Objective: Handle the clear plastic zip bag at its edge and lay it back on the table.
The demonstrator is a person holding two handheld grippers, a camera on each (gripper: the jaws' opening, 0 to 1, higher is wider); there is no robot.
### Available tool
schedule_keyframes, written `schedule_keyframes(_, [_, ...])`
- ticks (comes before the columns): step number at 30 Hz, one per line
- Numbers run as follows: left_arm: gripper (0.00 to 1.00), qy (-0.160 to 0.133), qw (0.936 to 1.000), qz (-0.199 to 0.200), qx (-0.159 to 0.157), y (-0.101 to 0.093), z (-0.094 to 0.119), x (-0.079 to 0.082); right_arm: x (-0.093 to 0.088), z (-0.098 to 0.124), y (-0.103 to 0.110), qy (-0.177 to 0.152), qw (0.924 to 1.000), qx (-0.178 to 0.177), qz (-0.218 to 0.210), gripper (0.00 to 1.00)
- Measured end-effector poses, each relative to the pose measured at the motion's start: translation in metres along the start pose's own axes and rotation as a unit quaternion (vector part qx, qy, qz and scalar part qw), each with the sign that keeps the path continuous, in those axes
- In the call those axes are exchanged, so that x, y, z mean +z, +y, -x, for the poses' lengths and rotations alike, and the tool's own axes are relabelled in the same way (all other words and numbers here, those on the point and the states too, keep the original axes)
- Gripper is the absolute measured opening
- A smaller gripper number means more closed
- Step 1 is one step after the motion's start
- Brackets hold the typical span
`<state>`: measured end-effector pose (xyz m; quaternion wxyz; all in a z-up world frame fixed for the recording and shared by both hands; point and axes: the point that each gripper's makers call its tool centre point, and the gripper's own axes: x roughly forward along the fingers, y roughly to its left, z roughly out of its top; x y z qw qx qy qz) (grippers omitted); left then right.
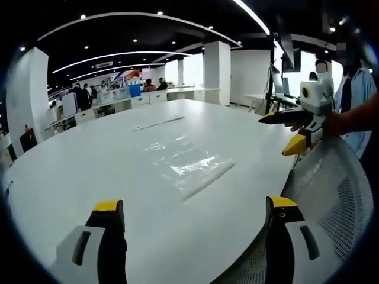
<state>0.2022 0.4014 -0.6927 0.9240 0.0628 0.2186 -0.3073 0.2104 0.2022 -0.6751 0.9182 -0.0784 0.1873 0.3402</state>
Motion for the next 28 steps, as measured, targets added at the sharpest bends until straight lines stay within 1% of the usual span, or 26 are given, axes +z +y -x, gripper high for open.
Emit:
schedule_keyframes(5, [0.97, 0.000, 1.0000, -0.004, 0.002, -0.0010, -0.0005, -0.0003, 0.0006, -0.0010, 0.0007, -0.003, 1.0000, -0.002, 0.002, 1.00])
schedule_keyframes(9, [0.97, 0.001, 1.0000, -0.003, 0.003, 0.0000, -0.0014, -0.0014, -0.0019, -0.0024, 0.0018, 0.003, 1.0000, -0.001, 0.006, 1.00])
schedule_keyframes(19, [0.97, 0.003, 1.0000, -0.003, 0.007, 0.0015, -0.0018, -0.0038, -0.0046, -0.0038, -0.0032, 0.001, 1.0000, -0.005, 0.005, 1.00])
schedule_keyframes(28, [0.97, 0.006, 1.0000, -0.002, 0.006, 0.0004, -0.0032, -0.0053, -0.0058, -0.0041, -0.0004, 0.005, 0.9999, -0.003, 0.010, 1.00])
